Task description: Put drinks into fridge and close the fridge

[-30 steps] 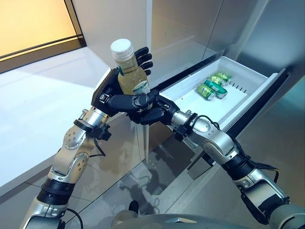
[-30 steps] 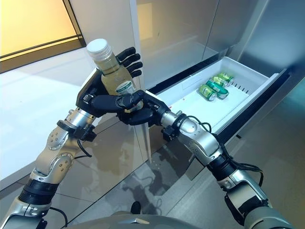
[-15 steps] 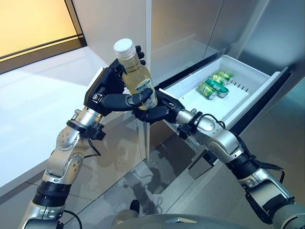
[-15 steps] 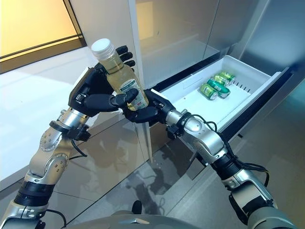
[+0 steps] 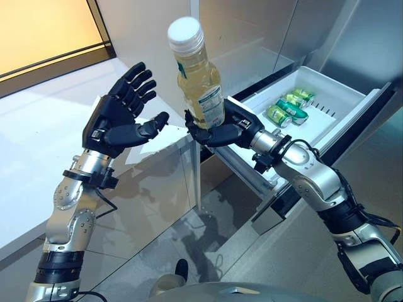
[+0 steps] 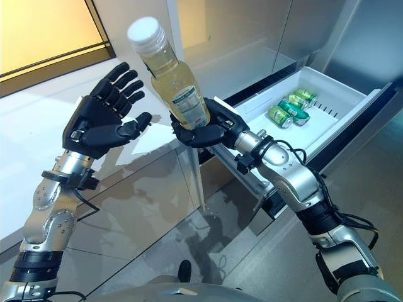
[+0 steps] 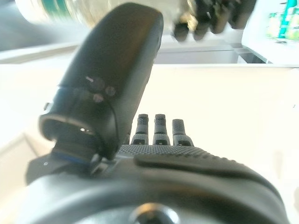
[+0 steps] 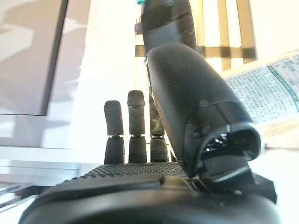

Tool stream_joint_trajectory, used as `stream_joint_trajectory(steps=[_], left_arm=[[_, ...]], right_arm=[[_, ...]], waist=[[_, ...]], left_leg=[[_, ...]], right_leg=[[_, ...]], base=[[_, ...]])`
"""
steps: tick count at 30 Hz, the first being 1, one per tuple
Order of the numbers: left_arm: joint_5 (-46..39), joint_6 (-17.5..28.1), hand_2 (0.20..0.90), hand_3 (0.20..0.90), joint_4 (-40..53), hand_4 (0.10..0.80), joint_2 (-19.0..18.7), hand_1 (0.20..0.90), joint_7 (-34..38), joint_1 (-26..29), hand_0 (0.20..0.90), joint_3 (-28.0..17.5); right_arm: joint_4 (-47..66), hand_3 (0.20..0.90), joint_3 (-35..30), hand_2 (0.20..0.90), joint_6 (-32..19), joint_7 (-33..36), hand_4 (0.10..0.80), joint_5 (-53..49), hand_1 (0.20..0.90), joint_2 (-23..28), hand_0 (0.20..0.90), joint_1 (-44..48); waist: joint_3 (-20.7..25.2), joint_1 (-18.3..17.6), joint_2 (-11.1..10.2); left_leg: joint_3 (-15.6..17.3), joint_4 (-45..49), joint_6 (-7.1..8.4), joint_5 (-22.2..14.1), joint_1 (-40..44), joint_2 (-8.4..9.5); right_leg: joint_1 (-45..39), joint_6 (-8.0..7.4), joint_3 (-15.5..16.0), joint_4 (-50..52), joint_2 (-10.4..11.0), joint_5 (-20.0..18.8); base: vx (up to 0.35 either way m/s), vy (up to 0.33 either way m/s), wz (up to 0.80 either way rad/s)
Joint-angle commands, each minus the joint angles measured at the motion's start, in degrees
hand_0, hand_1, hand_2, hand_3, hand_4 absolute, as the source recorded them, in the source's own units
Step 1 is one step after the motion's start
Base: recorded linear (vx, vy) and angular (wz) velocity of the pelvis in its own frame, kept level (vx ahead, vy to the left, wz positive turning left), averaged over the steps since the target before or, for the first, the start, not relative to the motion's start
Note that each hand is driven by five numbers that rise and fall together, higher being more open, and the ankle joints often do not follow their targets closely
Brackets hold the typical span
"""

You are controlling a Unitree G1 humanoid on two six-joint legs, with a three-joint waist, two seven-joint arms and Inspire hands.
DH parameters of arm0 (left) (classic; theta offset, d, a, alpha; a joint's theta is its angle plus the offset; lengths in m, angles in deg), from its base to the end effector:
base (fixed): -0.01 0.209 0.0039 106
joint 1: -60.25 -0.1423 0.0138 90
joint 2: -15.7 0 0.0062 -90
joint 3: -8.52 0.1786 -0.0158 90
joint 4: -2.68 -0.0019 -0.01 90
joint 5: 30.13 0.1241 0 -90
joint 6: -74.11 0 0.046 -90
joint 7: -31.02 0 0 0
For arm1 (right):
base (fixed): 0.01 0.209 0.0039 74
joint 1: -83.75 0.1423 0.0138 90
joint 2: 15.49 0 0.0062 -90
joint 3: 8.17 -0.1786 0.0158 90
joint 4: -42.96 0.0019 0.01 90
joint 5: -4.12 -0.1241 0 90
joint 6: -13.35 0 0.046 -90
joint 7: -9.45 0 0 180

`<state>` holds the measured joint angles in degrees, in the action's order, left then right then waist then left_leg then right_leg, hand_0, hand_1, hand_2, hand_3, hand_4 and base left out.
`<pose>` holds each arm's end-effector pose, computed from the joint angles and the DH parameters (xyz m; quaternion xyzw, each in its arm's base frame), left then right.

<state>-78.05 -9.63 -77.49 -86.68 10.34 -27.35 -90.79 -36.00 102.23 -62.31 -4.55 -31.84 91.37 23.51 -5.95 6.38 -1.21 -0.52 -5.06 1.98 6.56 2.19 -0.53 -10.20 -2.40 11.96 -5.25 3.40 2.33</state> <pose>0.1913 0.2492 0.1247 -0.1256 -0.2151 -0.1633 0.9546 0.2474 -0.1470 0.1682 -0.0542 -0.0932 0.3838 0.9171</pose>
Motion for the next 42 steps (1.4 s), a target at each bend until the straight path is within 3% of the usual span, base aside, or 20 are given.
stream_joint_trajectory(steps=[1, 3, 4, 8, 9, 16, 22, 31, 35, 39, 42], left_arm=[[-15.5, -0.5, 0.900, 0.900, 0.7, 0.800, 0.5, 0.900, -11.9, -0.1, 0.900, -1.5], [-18.9, -2.3, 0.900, 0.900, 0.4, 0.800, 1.4, 0.900, -15.0, -0.8, 0.900, -1.4], [-24.6, -7.2, 0.900, 0.900, -0.2, 0.800, 3.7, 0.900, -19.2, -1.6, 0.900, -1.2], [-30.3, -14.4, 0.900, 0.900, -2.0, 0.800, 7.1, 0.900, -27.5, -3.9, 0.900, 0.1], [-32.3, -18.1, 0.900, 0.900, -2.9, 0.800, 8.5, 0.900, -30.6, -5.3, 0.900, 1.0], [-29.9, -22.9, 0.900, 0.900, -9.8, 0.800, 11.4, 0.900, -32.8, -9.9, 0.900, 3.5], [-21.3, -24.2, 0.900, 0.900, -26.2, 0.800, 12.4, 0.900, -36.0, -15.9, 0.900, 4.5], [-15.9, -23.4, 0.900, 0.900, -40.5, 0.800, 13.4, 0.900, -30.7, -17.0, 0.900, 6.7], [-13.7, -20.4, 0.900, 0.900, -47.0, 0.800, 14.2, 0.900, -25.4, -16.7, 0.900, 9.6], [-12.3, -15.4, 0.900, 0.900, -54.0, 0.800, 15.0, 0.900, -17.9, -15.1, 0.900, 10.0], [-5.4, -8.2, 0.900, 0.900, -61.4, 0.800, 15.6, 0.900, -12.8, -13.5, 0.900, 9.8]], right_arm=[[9.3, 0.200, -8.1, 0.300, -10.3, -1.8, 0.100, -4.0, 0.300, -3.7, 0.300, 4.2], [9.8, 0.200, -8.6, 0.300, -10.1, -2.2, 0.100, -4.1, 0.300, -3.5, 0.300, 3.7], [10.6, 0.200, -9.0, 0.300, -9.6, -2.3, 0.100, -4.6, 0.300, -3.2, 0.300, 3.5], [11.6, 0.200, -9.7, 0.300, -8.7, -2.3, 0.100, -4.8, 0.300, -2.7, 0.300, 3.2], [11.7, 0.200, -9.9, 0.300, -8.6, -2.4, 0.100, -4.9, 0.300, -2.4, 0.300, 3.2], [11.6, 0.200, -10.1, 0.300, -7.8, -1.9, 0.100, -6.2, 0.300, -0.3, 0.300, 3.8], [11.5, 0.200, -12.6, 0.300, -8.2, -5.9, 0.100, -10.4, 0.300, 3.3, 0.300, 1.4], [13.9, 0.200, -13.7, 0.300, -4.1, -7.9, 0.100, -15.2, 0.300, 3.5, 0.300, -1.8], [15.8, 0.200, -15.1, 0.300, -2.1, -8.6, 0.100, -17.2, 0.300, 3.5, 0.300, -4.7], [16.6, 0.200, -16.3, 0.300, -2.0, -8.9, 0.100, -17.9, 0.300, 3.9, 0.300, -6.1], [16.8, 0.200, -18.1, 0.300, -2.3, -8.5, 0.100, -18.3, 0.300, 5.1, 0.300, -7.3]], waist=[[7.8, -0.7, -1.1], [7.9, -0.8, -1.1], [7.9, -1.0, -1.1], [7.8, -1.2, -1.1], [7.6, -1.3, -1.1], [7.1, -1.1, -1.2], [6.2, -1.4, -1.2], [5.6, -3.0, -1.8], [5.3, -4.3, -2.3], [5.2, -5.6, -3.0], [5.3, -6.7, -3.7]], left_leg=[[-0.5, 0.1, -2.55, -8.5, 3.5, 3.19], [-0.3, 0.1, -2.47, -8.6, 3.5, 3.11], [-0.1, 0.1, -2.47, -8.7, 3.5, 3.10], [0.2, 0.1, -2.49, -8.9, 3.6, 3.06], [0.3, 0.1, -2.55, -9.0, 3.5, 3.09], [0.3, 0.1, -2.73, -9.1, 3.4, 3.27], [0.6, 0.1, -2.92, -9.4, 3.4, 3.42], [1.9, 0.1, -3.03, -9.2, 3.0, 3.32], [2.8, 0.1, -3.17, -9.3, 3.0, 3.24], [4.0, 0.1, -3.19, -9.4, 3.1, 3.03], [5.0, 0.1, -3.18, -9.6, 3.3, 2.78]], right_leg=[[3.6, -1.18, -2.2, 0.3, -1.0, -2.9], [3.7, -1.19, -2.2, 0.3, -1.0, -2.9], [3.8, -1.24, -2.4, 0.3, -1.0, -3.0], [4.0, -1.28, -2.8, 0.3, -1.0, -3.1], [4.1, -1.27, -3.0, 0.3, -1.0, -3.1], [4.3, -1.25, -3.3, 0.3, -0.9, -3.2], [4.2, -1.46, -3.5, 0.3, -1.0, -2.9], [5.0, -1.80, -4.3, 0.5, -1.2, -3.3], [5.6, -2.15, -5.2, 0.6, -1.4, -3.6], [6.0, -2.49, -6.1, 0.9, -1.5, -3.8], [6.3, -2.72, -6.6, 1.0, -1.6, -4.0]], base=[[0.000, 0.000, 0.00], [0.000, 0.000, 0.00], [0.000, 0.000, 0.00], [0.000, 0.000, 0.00], [0.000, 0.000, 0.00], [-0.005, 0.009, -0.01], [-0.002, 0.035, -0.03], [-0.005, 0.011, -0.03], [-0.015, 0.011, -0.04], [-0.006, 0.004, -0.15], [0.007, -0.012, -0.11]])
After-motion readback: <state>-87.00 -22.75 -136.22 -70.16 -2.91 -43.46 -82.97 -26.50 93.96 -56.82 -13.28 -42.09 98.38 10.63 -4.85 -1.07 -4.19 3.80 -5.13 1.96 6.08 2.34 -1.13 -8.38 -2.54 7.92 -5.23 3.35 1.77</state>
